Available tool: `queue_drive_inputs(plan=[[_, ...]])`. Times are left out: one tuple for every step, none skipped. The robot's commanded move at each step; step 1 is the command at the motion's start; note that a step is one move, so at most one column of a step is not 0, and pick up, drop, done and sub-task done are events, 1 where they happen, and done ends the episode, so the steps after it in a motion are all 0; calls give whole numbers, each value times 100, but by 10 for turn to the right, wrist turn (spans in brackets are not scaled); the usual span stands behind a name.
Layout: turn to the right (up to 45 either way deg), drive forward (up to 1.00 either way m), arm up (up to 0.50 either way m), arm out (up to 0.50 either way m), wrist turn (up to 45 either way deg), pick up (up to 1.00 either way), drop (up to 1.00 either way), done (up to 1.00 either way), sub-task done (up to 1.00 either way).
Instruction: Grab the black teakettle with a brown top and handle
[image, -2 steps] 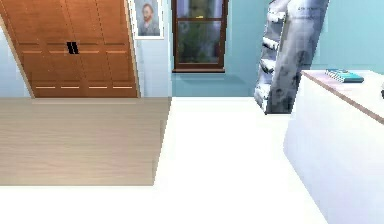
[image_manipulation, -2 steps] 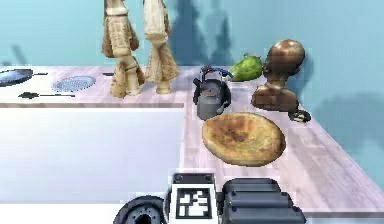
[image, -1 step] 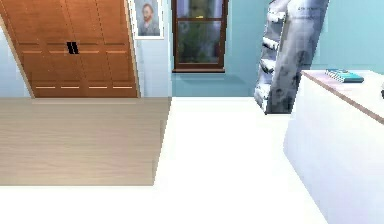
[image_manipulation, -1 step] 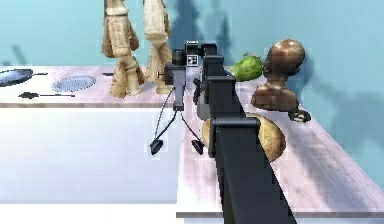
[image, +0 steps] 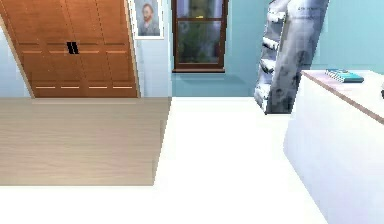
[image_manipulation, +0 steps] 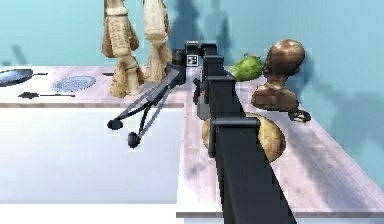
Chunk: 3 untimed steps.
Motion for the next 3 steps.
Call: queue_drive_inputs(plan=[[0,0,0,0,450,0,0,0,0],[0,0,0,0,450,0,0,0,0],[0,0,0,0,450,0,0,0,0]])
